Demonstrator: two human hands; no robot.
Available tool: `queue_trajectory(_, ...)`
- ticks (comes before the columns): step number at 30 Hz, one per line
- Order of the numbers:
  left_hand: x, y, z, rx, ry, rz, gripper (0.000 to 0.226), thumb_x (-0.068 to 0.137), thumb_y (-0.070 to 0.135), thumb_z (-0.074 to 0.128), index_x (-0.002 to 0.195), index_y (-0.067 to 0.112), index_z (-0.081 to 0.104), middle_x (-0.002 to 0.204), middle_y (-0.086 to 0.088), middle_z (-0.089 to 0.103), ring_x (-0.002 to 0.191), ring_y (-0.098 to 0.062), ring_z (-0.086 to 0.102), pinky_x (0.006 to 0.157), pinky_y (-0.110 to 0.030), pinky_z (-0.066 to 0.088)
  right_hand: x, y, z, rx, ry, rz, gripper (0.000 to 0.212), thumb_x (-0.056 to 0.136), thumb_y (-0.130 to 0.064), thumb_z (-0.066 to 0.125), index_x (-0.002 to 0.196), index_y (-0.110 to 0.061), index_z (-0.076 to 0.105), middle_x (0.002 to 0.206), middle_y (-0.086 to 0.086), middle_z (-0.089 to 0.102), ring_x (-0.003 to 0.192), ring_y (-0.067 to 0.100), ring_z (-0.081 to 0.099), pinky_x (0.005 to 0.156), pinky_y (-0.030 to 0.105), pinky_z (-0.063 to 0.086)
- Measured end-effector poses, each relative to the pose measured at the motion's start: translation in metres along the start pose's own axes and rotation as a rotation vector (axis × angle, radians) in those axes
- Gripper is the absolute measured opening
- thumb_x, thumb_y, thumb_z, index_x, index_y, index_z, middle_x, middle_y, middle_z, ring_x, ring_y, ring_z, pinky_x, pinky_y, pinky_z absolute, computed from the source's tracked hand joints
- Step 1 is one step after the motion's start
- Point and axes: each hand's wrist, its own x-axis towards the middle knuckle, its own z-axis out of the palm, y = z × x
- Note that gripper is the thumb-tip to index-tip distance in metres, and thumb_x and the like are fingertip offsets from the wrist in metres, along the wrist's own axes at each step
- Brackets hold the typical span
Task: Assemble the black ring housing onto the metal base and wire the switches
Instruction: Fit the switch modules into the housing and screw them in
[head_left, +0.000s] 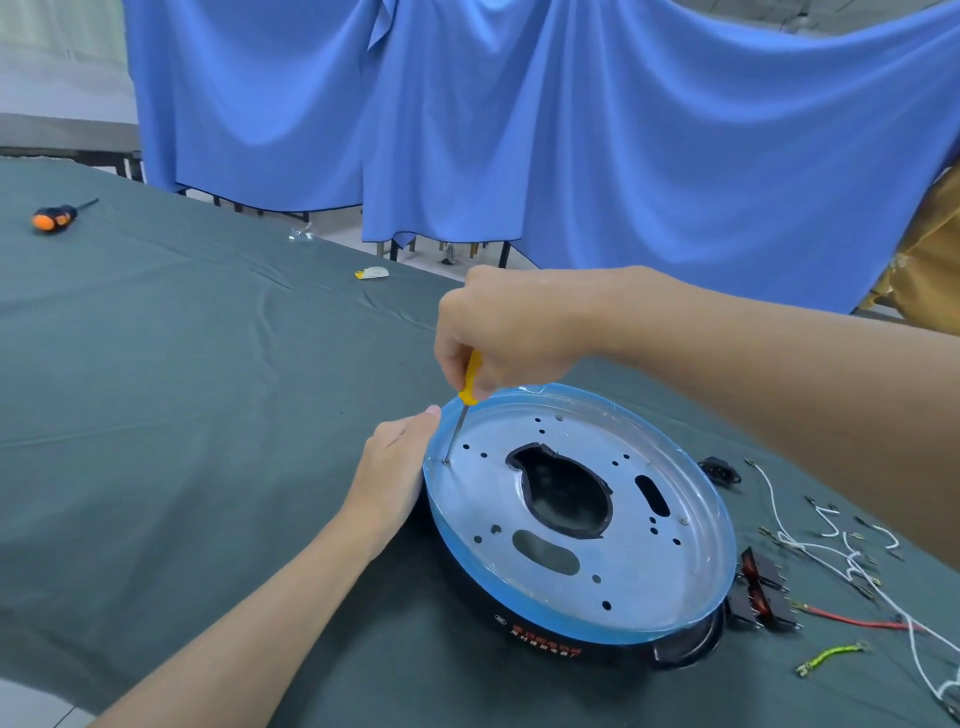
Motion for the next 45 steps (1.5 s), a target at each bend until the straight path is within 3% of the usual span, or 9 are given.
queue_trajectory(7,0.001,-0.002,-0.001,0.030,0.015,-0.028,0.056,0.091,0.047,0.051,0.073,-0.004,0.037,0.071,-0.012,0.036,0.070,-0.030,0.030,0.071,-0.037,0.026,0.005,-0.007,0.009,0.112,0.022,-0.058,0.022,0.087,-0.015,0.060,0.067,-0.021,0.066,0.052,-0.007,0.066,0.072,0.000,0.060,0.069,0.029,0.055)
queue_trajectory(10,0.002,-0.001,-0.002,0.038,0.030,-0.040,0.048,0.085,0.043,0.050,0.071,-0.001,0.037,0.072,-0.014,0.031,0.072,-0.036,0.027,0.072,-0.039,0.023,0.013,-0.018,0.013,0.106,0.071,-0.038,0.028,0.085,-0.007,0.053,0.058,-0.016,0.055,0.047,-0.008,0.064,0.073,-0.006,0.049,0.056,0.023,0.052)
queue_trajectory(13,-0.001,0.000,-0.002,0.038,-0.014,-0.026,0.045,0.087,0.049,0.044,0.071,0.007,0.047,0.079,-0.005,0.042,0.075,-0.022,0.036,0.074,-0.037,0.025,0.013,-0.013,0.012,0.193,0.055,0.045,0.026,0.084,-0.008,0.051,0.060,-0.008,0.061,0.045,-0.012,0.062,0.061,-0.009,0.052,0.043,0.011,0.039)
queue_trajectory(22,-0.002,0.002,0.000,-0.011,-0.001,0.001,0.051,0.084,0.045,0.046,0.069,-0.003,0.032,0.070,-0.008,0.034,0.070,-0.024,0.028,0.069,-0.037,0.023,-0.003,0.001,0.029,0.585,0.054,0.463,0.023,0.094,-0.016,0.045,0.074,-0.009,0.054,0.049,-0.002,0.066,0.049,0.005,0.060,0.064,0.022,0.052)
queue_trajectory(27,-0.002,0.000,-0.001,-0.028,-0.022,0.007,0.055,0.085,0.046,0.046,0.072,-0.006,0.040,0.073,-0.009,0.040,0.071,-0.023,0.033,0.072,-0.038,0.025,-0.015,0.004,0.021,0.511,-0.069,0.377,0.023,0.092,-0.028,0.058,0.086,-0.006,0.061,0.068,0.003,0.073,0.050,0.012,0.066,0.060,0.020,0.052)
queue_trajectory(31,-0.002,0.000,0.000,-0.019,-0.002,0.018,0.054,0.085,0.046,0.046,0.071,-0.005,0.035,0.069,-0.009,0.039,0.068,-0.022,0.033,0.071,-0.038,0.026,-0.018,0.008,0.019,0.163,-0.028,0.128,0.011,0.089,-0.023,0.063,0.082,-0.017,0.056,0.074,-0.002,0.065,0.064,0.011,0.061,0.057,0.027,0.047)
queue_trajectory(35,-0.001,-0.001,-0.002,-0.013,-0.005,0.008,0.057,0.084,0.049,0.047,0.072,-0.007,0.040,0.073,-0.009,0.041,0.071,-0.023,0.034,0.072,-0.038,0.026,-0.010,0.005,0.018,0.008,0.071,-0.093,0.012,0.084,-0.011,0.060,0.074,-0.015,0.064,0.057,-0.003,0.050,0.063,-0.001,0.048,0.054,0.029,0.040)
queue_trajectory(41,0.000,-0.004,-0.001,-0.011,0.012,0.004,0.057,0.084,0.050,0.047,0.071,-0.005,0.034,0.070,-0.009,0.035,0.070,-0.024,0.029,0.072,-0.038,0.024,-0.003,0.011,0.014,0.044,0.036,-0.086,0.042,0.085,-0.012,0.062,0.048,-0.021,0.042,0.044,-0.002,0.033,0.054,0.000,0.043,0.047,0.020,0.029)
queue_trajectory(45,0.001,-0.005,-0.002,-0.019,0.003,-0.022,0.049,0.085,0.050,0.049,0.070,0.005,0.040,0.075,-0.007,0.039,0.072,-0.024,0.032,0.073,-0.038,0.025,0.002,-0.002,0.014,-0.007,0.039,-0.071,0.031,0.085,-0.008,0.055,0.056,-0.005,0.045,0.045,0.001,0.028,0.055,0.017,0.029,0.044,0.026,0.021)
